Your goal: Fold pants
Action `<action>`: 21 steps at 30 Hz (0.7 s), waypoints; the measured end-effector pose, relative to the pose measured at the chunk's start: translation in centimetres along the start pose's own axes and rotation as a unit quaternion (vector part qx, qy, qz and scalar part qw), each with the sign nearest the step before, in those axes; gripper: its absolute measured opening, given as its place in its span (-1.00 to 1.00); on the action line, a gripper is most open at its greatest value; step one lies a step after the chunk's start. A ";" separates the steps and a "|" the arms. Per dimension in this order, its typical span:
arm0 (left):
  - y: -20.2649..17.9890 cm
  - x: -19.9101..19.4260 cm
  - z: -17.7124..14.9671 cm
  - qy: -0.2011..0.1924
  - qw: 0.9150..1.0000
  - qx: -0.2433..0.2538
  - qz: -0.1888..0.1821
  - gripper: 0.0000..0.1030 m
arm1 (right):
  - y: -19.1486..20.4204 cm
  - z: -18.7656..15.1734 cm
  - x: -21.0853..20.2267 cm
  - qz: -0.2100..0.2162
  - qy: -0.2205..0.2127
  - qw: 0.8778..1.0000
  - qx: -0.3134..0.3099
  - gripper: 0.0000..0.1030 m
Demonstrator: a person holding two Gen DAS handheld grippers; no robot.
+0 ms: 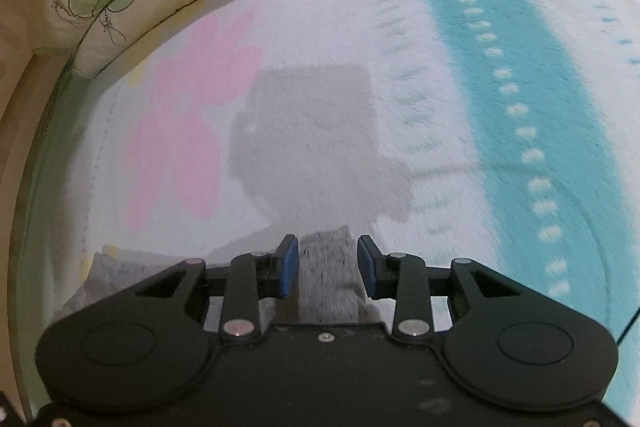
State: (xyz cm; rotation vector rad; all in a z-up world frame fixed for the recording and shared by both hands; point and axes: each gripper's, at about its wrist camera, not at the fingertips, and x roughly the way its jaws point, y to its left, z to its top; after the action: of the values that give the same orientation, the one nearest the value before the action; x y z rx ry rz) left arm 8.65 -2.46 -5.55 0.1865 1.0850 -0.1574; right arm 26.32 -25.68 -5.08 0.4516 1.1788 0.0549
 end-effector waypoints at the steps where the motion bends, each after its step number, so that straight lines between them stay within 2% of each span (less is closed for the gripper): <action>1: -0.6 -0.8 0.2 -0.012 1.000 0.007 -0.006 -0.52 | 0.0 0.2 0.3 0.003 0.004 1.000 0.001 -0.31; 5: -3.8 -2.4 1.0 -0.032 0.998 0.037 -0.045 -0.52 | -0.5 0.7 2.1 0.011 0.023 1.000 0.008 -0.42; 7: -5.4 -1.9 1.2 -0.021 0.997 0.043 -0.065 -0.51 | -0.6 1.0 3.1 0.012 0.031 0.999 0.007 -0.79; 9: -6.7 -0.7 1.0 -0.002 0.996 0.050 -0.076 -0.51 | -0.5 1.1 3.2 0.014 0.030 0.999 -0.006 -0.84; 12: -7.4 2.1 0.4 0.054 0.994 0.040 -0.081 -0.52 | 0.6 1.2 3.2 -0.004 0.012 0.998 -0.055 -0.87; 14: -7.4 2.4 -0.2 0.043 0.995 0.033 -0.084 -0.52 | 1.4 1.2 3.5 -0.014 0.002 0.996 -0.086 -0.88; 17: -7.3 2.1 -0.3 0.046 0.994 0.037 -0.087 -0.52 | 2.2 0.8 4.3 -0.039 -0.014 0.990 -0.132 -0.96; 21: -6.1 1.4 0.6 0.048 0.994 0.026 -0.097 -0.51 | 1.6 1.0 3.7 -0.078 -0.045 0.988 -0.128 -0.75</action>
State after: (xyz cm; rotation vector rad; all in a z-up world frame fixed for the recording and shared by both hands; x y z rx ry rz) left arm 8.46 -8.55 -6.94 0.1357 1.1950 -0.3548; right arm 28.97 -23.52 -7.43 0.1328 1.0965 0.0488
